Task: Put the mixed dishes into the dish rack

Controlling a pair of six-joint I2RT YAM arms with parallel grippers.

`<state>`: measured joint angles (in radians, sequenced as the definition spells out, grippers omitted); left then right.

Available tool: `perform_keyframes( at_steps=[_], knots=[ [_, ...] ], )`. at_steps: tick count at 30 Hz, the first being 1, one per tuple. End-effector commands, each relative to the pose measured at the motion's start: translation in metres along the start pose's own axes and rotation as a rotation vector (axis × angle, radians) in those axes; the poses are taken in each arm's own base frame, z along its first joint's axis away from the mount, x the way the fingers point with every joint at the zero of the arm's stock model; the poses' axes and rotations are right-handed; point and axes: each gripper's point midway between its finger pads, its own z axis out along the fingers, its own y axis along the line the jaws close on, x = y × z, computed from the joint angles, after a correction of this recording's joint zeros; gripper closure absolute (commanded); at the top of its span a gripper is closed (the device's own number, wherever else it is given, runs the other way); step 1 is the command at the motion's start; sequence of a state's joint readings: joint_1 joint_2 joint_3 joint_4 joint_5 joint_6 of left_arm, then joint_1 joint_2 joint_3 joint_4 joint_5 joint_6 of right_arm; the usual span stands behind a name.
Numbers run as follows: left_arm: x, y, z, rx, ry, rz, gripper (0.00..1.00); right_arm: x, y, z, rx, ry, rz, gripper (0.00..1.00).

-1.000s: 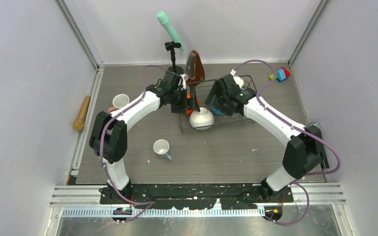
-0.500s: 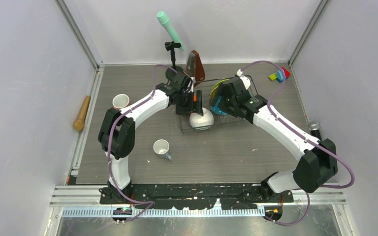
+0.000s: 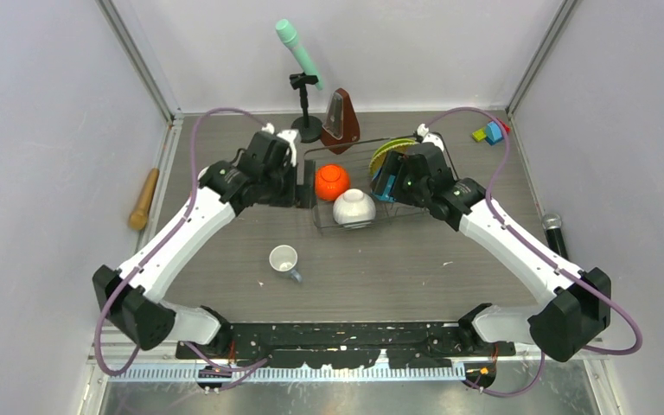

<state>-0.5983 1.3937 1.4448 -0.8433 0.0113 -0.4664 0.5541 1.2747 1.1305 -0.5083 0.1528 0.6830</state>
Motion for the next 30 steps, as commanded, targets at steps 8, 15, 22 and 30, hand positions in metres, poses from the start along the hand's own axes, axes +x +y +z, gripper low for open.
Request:
perform_keyframes(
  at_steps=[8,15,22,30],
  knots=[
    [0.124,0.056,-0.026,-0.167,0.312,-0.055,0.19,-0.009,0.006,-0.017,-0.06,-0.05,-0.055,0.19],
    [0.156,0.088,-0.011,-0.319,0.382,-0.065,0.32,-0.004,0.01,-0.016,-0.082,-0.03,-0.04,0.19],
    [0.165,0.1,0.013,-0.354,0.372,-0.049,0.37,-0.003,0.017,-0.015,-0.113,-0.011,-0.045,0.19],
    [0.151,0.092,0.024,-0.232,0.312,-0.121,1.0,-0.006,0.027,-0.025,-0.166,-0.005,-0.081,0.19]
  ],
)
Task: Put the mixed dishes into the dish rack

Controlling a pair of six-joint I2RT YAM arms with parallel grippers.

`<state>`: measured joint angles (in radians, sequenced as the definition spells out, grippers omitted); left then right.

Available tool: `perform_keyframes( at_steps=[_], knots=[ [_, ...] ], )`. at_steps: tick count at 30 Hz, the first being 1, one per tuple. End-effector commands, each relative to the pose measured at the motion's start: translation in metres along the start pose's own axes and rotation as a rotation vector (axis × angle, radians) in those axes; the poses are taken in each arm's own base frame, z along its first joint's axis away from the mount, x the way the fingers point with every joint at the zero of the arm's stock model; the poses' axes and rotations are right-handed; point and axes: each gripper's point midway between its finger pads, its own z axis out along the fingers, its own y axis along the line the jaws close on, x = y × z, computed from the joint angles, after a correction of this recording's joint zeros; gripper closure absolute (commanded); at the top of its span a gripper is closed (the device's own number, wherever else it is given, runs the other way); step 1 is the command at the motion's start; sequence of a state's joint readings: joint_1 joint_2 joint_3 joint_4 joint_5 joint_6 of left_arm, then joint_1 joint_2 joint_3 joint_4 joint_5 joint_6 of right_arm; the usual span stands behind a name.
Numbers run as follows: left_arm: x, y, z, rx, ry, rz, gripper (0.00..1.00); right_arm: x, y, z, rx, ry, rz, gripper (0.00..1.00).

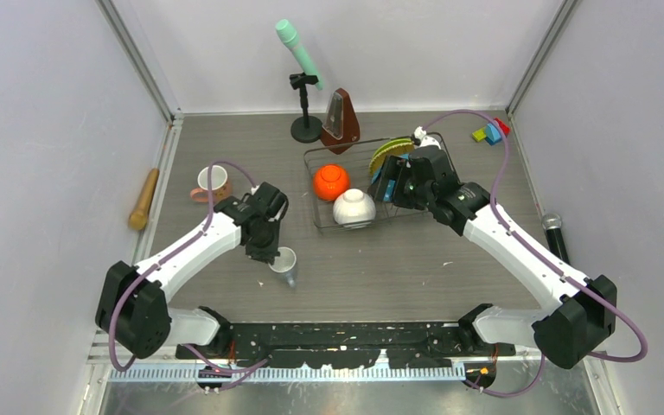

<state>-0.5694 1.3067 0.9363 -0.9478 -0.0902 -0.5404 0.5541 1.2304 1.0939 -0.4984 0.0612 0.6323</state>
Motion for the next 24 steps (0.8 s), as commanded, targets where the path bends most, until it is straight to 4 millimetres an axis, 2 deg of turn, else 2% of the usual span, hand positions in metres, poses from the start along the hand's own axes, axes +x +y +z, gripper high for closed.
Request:
perform_keyframes(
  at_steps=[1,3,6,9,11,13,14,15,16,17,18,19,21,24],
  knots=[
    [-0.033,-0.016,-0.017,0.133,-0.117,-0.045,1.0,-0.022,0.023,-0.016,-0.09,-0.056,-0.05,0.19],
    [-0.043,-0.012,-0.033,0.143,-0.15,-0.053,1.0,-0.027,0.028,-0.021,-0.104,-0.064,-0.069,0.18],
    [-0.047,-0.01,-0.061,0.199,-0.164,-0.056,1.0,-0.028,0.039,-0.027,-0.16,-0.047,-0.085,0.18],
    [-0.055,-0.018,-0.088,0.315,-0.2,-0.084,1.0,-0.03,0.05,-0.034,-0.21,-0.041,-0.078,0.17],
    [-0.062,-0.028,-0.107,0.429,-0.226,-0.114,1.0,-0.028,0.057,-0.036,-0.249,-0.031,-0.066,0.16],
    [-0.07,-0.046,-0.131,0.595,-0.235,-0.144,1.0,-0.027,0.075,-0.042,-0.354,-0.024,-0.067,0.16],
    [-0.077,-0.054,-0.142,0.677,-0.245,-0.169,1.0,-0.021,0.077,-0.044,-0.387,-0.017,-0.071,0.16],
    [-0.082,-0.062,-0.151,0.757,-0.238,-0.184,1.0,-0.023,0.093,-0.052,-0.483,-0.03,-0.089,0.15],
    [-0.087,-0.069,-0.16,0.829,-0.225,-0.211,1.0,-0.018,0.095,-0.057,-0.531,-0.032,-0.1,0.14],
    [-0.092,-0.075,-0.167,0.896,-0.209,-0.228,1.0,-0.025,0.111,-0.072,-0.634,-0.082,-0.127,0.13],
    [-0.097,-0.083,-0.175,0.966,-0.192,-0.235,1.0,-0.019,0.11,-0.071,-0.657,-0.083,-0.128,0.13],
    [-0.101,-0.09,-0.183,1.033,-0.178,-0.24,1.0,-0.025,0.119,-0.082,-0.718,-0.132,-0.147,0.12],
    [-0.11,-0.1,-0.197,1.141,-0.156,-0.254,1.0,-0.029,0.123,-0.089,-0.763,-0.184,-0.18,0.12],
    [-0.128,-0.109,-0.221,1.275,-0.201,-0.25,1.0,-0.038,0.112,-0.083,-0.665,-0.186,-0.116,0.07]
  ],
)
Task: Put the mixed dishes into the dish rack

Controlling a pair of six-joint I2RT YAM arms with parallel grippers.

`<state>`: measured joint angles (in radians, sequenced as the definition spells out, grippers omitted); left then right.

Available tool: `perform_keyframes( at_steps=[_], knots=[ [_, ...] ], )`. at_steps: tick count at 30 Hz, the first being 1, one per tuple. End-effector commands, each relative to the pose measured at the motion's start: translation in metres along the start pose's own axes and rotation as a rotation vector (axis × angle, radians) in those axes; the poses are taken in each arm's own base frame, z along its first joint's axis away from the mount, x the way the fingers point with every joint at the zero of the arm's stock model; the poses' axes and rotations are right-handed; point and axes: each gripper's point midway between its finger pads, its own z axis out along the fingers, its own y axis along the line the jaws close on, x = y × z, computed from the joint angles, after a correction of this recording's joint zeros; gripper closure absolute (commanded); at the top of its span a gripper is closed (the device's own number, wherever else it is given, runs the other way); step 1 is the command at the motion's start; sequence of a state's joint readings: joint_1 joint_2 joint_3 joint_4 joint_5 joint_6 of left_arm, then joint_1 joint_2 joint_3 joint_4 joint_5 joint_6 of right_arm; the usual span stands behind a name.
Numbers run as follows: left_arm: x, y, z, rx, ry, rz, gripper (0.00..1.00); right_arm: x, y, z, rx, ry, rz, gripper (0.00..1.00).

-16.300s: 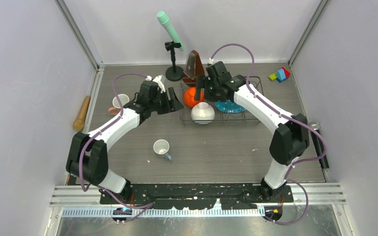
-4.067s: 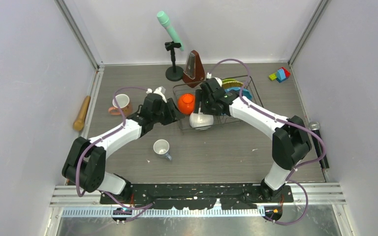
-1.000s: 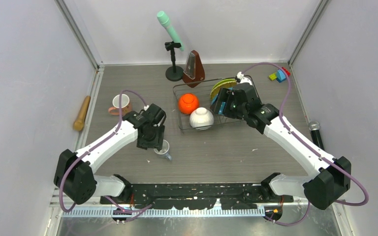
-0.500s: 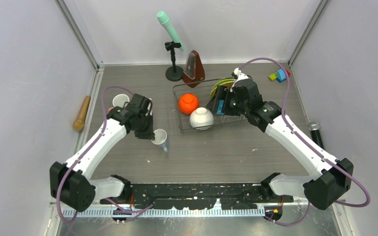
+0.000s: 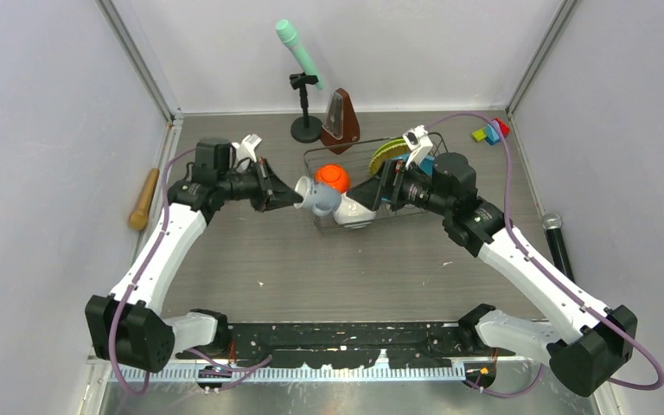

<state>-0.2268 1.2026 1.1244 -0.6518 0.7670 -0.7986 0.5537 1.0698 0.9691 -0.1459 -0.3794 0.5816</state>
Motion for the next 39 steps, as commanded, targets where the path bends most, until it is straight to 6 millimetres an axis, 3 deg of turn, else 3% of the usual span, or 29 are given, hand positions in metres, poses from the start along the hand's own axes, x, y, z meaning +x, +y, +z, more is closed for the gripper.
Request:
perform_keyframes(
  at_steps=[1,5,11,14,19,21,26,34,39],
  knots=[
    [-0.015,-0.086,-0.018,0.397,0.025,0.042,1.0,-0.038,0.026,-0.006,-0.061,-0.111,0.004,0.06],
    [-0.037,-0.111,-0.018,0.513,-0.016,0.025,1.0,-0.055,0.039,-0.009,-0.066,-0.12,0.16,0.05],
    [-0.064,-0.148,-0.027,0.702,-0.042,0.026,1.0,-0.097,0.063,-0.022,-0.156,-0.228,0.273,0.0],
    [-0.073,-0.15,-0.022,0.708,-0.052,0.061,1.0,-0.113,0.062,-0.013,-0.153,-0.182,0.55,0.0],
    [-0.081,-0.147,-0.013,0.71,-0.07,0.076,1.0,-0.14,0.073,-0.03,-0.166,-0.276,0.736,0.0],
    [-0.082,-0.147,-0.01,0.717,-0.069,0.084,1.0,-0.141,0.073,-0.03,-0.16,-0.261,0.791,0.0],
    [-0.081,-0.15,-0.002,0.73,-0.051,0.117,1.0,-0.125,0.057,-0.002,-0.054,-0.118,0.988,0.0],
    [-0.077,-0.153,0.011,0.74,-0.023,0.13,1.0,-0.119,0.046,0.019,-0.071,-0.075,1.089,0.01],
    [-0.076,-0.152,0.021,0.739,-0.003,0.127,1.0,-0.117,0.042,0.026,-0.09,-0.075,1.117,0.09]
  ],
)
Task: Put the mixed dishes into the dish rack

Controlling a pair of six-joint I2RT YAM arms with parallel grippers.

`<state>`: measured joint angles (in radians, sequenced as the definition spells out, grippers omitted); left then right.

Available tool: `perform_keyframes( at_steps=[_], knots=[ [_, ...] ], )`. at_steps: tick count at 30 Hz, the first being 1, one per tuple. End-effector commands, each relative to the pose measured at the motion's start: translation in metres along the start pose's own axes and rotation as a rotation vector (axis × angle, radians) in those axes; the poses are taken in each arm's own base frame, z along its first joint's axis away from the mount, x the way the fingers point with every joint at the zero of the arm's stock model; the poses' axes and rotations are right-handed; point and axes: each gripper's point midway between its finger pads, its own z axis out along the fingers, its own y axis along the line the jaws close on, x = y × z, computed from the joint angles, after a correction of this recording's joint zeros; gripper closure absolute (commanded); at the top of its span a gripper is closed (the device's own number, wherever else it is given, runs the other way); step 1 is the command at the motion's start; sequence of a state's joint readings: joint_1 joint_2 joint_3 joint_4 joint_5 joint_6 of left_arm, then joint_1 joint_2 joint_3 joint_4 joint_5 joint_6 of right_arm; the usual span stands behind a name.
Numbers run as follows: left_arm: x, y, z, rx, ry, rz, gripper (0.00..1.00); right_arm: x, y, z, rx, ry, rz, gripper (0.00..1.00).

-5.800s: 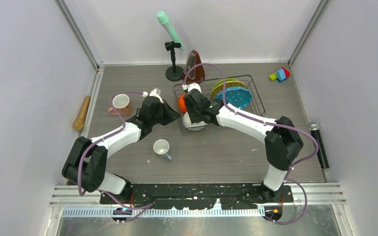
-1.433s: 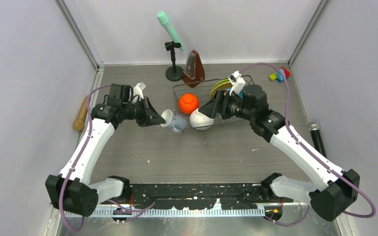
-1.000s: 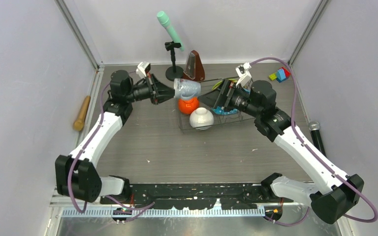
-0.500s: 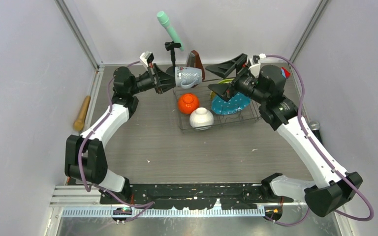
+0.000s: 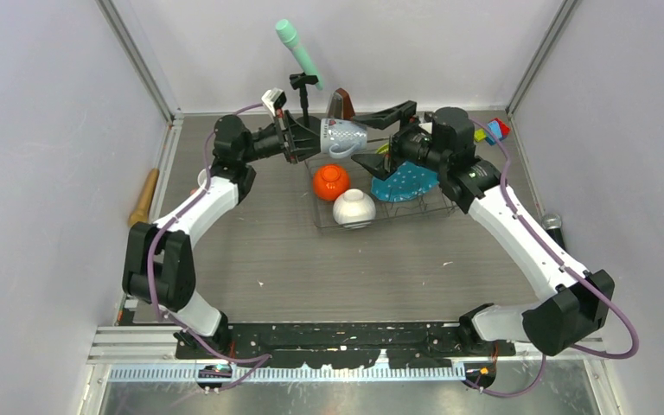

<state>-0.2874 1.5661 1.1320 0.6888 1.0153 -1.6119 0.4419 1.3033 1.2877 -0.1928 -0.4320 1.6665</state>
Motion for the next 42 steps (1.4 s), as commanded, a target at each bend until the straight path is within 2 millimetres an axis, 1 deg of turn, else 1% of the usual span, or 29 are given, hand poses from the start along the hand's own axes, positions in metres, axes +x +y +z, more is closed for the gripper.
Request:
perform_keyframes(
  at_steps=[1,5,6,7,8,9,10,11,12,13,14,19,21,22,23,24,25,26,27,28,29,30,31,32,33,34,35,39,42],
  knots=[
    [0.001,-0.031,0.006,0.081,0.02,0.128,1.0,0.004,0.013,0.0,-0.054,0.034,0.031,0.14],
    [0.0,-0.025,0.009,0.075,0.023,0.121,1.0,0.003,0.008,0.001,-0.045,0.033,0.038,0.29],
    [0.0,-0.023,0.009,0.072,0.026,0.119,1.0,0.002,0.009,0.001,-0.048,0.031,0.034,0.39],
    [0.0,-0.021,0.009,0.069,0.026,0.118,1.0,0.002,0.009,0.002,-0.051,0.029,0.035,0.45],
    [0.0,-0.019,0.009,0.065,0.024,0.116,1.0,0.002,0.008,0.002,-0.051,0.029,0.035,0.57],
    [-0.001,-0.017,0.009,0.059,0.022,0.114,1.0,0.002,0.009,0.002,-0.055,0.031,0.033,0.64],
    [-0.001,-0.014,0.009,0.053,0.02,0.111,0.98,0.003,0.009,0.002,-0.056,0.035,0.033,0.77],
    [-0.001,-0.012,0.009,0.046,0.018,0.11,0.9,0.003,0.01,0.003,-0.058,0.037,0.033,0.84],
    [-0.001,-0.009,0.009,0.033,0.017,0.106,0.82,0.002,0.01,0.003,-0.059,0.038,0.032,0.95],
    [-0.001,-0.005,0.009,0.018,0.015,0.108,0.73,0.001,0.009,0.003,-0.059,0.034,0.033,0.97],
    [0.0,-0.002,0.008,-0.003,0.014,0.111,0.65,-0.002,0.009,0.003,-0.059,0.025,0.035,0.99],
    [0.001,0.019,-0.004,-0.162,-0.026,0.144,0.37,-0.026,0.009,-0.009,-0.059,-0.073,-0.001,1.0],
    [-0.001,0.025,-0.014,-0.211,-0.053,0.15,0.27,-0.04,0.007,-0.017,-0.038,-0.136,-0.031,1.0],
    [-0.002,0.028,-0.018,-0.232,-0.062,0.153,0.18,-0.05,0.003,-0.024,-0.013,-0.183,-0.054,1.0],
    [-0.003,0.031,-0.023,-0.254,-0.07,0.155,0.14,-0.057,0.001,-0.027,0.0,-0.224,-0.069,1.0],
    [-0.003,0.034,-0.027,-0.277,-0.078,0.16,0.06,-0.064,-0.006,-0.034,0.042,-0.257,-0.091,1.0],
    [-0.004,0.039,-0.033,-0.309,-0.09,0.167,0.01,-0.076,-0.01,-0.039,0.069,-0.317,-0.104,1.0],
    [-0.004,0.046,-0.039,-0.356,-0.101,0.166,0.01,-0.08,-0.022,-0.047,0.131,-0.349,-0.134,1.0],
    [-0.005,0.053,-0.046,-0.407,-0.112,0.194,0.0,-0.092,-0.026,-0.053,0.164,-0.411,-0.152,1.0],
    [-0.005,0.06,-0.053,-0.462,-0.123,0.213,0.0,-0.096,-0.04,-0.062,0.25,-0.439,-0.19,1.0],
    [-0.006,0.065,-0.06,-0.518,-0.139,0.237,0.0,-0.107,-0.037,-0.072,0.283,-0.512,-0.22,1.0],
    [-0.006,0.07,-0.068,-0.579,-0.154,0.263,0.0,-0.113,-0.061,-0.082,0.416,-0.539,-0.253,1.0],
    [-0.007,0.076,-0.077,-0.636,-0.171,0.286,0.0,-0.126,-0.06,-0.095,0.466,-0.624,-0.288,1.0],
    [-0.01,0.08,-0.087,-0.691,-0.196,0.299,0.0,-0.136,-0.083,-0.11,0.606,-0.67,-0.31,1.0],
    [-0.012,0.085,-0.098,-0.744,-0.225,0.3,0.0,-0.143,-0.084,-0.121,0.651,-0.72,-0.33,1.0],
    [-0.016,0.088,-0.108,-0.788,-0.262,0.302,0.0,-0.144,-0.099,-0.129,0.736,-0.719,-0.347,1.0],
    [-0.02,0.09,-0.118,-0.819,-0.297,0.302,0.0,-0.149,-0.101,-0.136,0.771,-0.75,-0.36,1.0],
    [-0.031,0.086,-0.15,-0.857,-0.439,0.311,0.0,-0.153,-0.12,-0.144,0.857,-0.759,-0.354,1.0],
    [-0.036,0.082,-0.166,-0.896,-0.514,0.327,0.0,-0.157,-0.128,-0.146,0.894,-0.779,-0.338,1.0]
  ],
)
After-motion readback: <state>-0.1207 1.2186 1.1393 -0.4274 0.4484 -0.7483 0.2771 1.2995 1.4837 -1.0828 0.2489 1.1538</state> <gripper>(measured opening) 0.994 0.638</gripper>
